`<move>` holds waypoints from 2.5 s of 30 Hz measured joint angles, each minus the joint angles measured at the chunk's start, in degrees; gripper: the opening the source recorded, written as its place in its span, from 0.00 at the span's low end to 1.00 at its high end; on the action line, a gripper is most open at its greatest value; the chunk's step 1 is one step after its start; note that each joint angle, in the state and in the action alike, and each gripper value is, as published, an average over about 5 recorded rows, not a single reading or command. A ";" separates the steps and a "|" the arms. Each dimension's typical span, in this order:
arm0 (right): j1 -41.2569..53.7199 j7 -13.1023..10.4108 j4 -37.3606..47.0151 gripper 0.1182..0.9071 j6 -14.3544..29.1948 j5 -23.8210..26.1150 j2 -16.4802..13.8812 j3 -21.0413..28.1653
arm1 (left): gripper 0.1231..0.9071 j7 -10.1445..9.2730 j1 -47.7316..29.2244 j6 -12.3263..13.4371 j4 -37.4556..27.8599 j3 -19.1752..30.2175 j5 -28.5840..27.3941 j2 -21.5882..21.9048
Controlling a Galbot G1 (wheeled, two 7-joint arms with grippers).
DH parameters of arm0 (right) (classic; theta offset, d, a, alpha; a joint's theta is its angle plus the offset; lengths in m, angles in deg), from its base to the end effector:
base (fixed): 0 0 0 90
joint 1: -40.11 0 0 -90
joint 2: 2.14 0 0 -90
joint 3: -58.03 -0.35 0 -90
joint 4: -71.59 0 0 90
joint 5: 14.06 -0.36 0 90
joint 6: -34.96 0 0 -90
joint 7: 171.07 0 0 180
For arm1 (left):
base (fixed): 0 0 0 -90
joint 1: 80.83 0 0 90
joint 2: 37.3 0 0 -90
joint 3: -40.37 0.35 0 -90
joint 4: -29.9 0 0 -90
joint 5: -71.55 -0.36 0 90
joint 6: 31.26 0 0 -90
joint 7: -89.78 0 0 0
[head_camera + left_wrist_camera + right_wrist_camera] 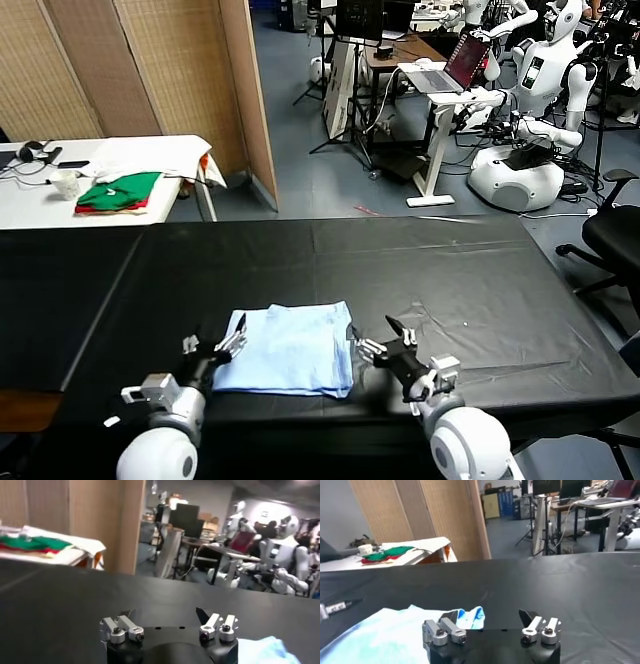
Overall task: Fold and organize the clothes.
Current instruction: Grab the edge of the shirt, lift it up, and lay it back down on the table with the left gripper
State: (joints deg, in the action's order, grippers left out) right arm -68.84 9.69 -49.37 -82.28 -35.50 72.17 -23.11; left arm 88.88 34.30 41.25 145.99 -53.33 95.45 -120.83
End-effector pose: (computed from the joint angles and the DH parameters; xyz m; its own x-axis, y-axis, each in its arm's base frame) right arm 0.2328 0.0012 -0.2613 -0.8900 -0.3421 0.3015 -0.3034 0.9379 0.1685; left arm 0.2122 0.0423 -0.3073 -0.9601 0.0624 0.2726 -0.0169 0.9601 -0.2793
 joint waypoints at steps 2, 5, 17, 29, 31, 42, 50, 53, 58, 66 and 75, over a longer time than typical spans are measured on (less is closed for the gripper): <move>-0.13 -0.05 -0.34 1.00 0.01 -0.01 0.06 -0.20 | 1.00 0.17 0.38 0.13 -0.73 -0.67 2.00 -0.48; -0.21 -0.09 -0.69 1.00 0.03 -0.01 0.13 -0.37 | 1.00 0.27 1.02 0.16 -1.30 -1.17 4.09 -1.16; -0.34 -0.14 -1.28 1.00 0.28 -0.17 0.45 -0.63 | 0.80 0.71 2.79 -0.37 -1.21 -1.70 8.52 -2.42; -0.89 -0.22 -1.65 1.00 0.63 -0.09 1.04 -1.40 | 0.05 0.56 2.74 -1.92 -1.15 -1.98 10.89 -2.04; -1.05 -0.31 -1.43 1.00 0.77 0.04 1.19 -1.80 | 0.06 -0.08 2.63 -1.53 -0.54 -1.86 8.17 -1.68; -1.65 -1.04 -0.45 1.00 0.32 -0.08 1.02 -3.60 | 0.05 -1.51 2.77 -0.35 2.37 -5.46 -14.82 7.29; -1.35 -1.28 0.00 1.00 0.06 0.36 1.61 -2.65 | 0.05 -0.94 4.86 1.50 3.66 -14.71 -23.77 19.47; -1.61 -1.27 -0.09 1.00 0.06 0.53 1.95 -2.52 | 0.05 -0.93 5.48 2.36 4.48 -17.94 -26.50 22.74; -2.43 -1.27 0.04 1.00 0.19 1.18 2.49 -2.54 | 0.05 -1.09 5.74 2.95 7.32 -18.76 -29.58 23.38; -3.29 -1.25 -0.03 1.00 0.32 1.74 2.97 -3.40 | 0.05 -1.51 6.45 -0.55 10.61 -7.63 -23.45 13.70; -2.14 -1.18 0.96 1.00 -0.04 -1.11 3.13 -2.31 | 0.05 -3.77 3.79 -2.71 8.02 8.15 -14.70 2.03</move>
State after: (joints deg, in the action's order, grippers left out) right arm -70.98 8.51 -48.40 -82.32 -36.60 75.30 -25.42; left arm 85.11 38.09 38.54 154.01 -45.18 80.75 -118.80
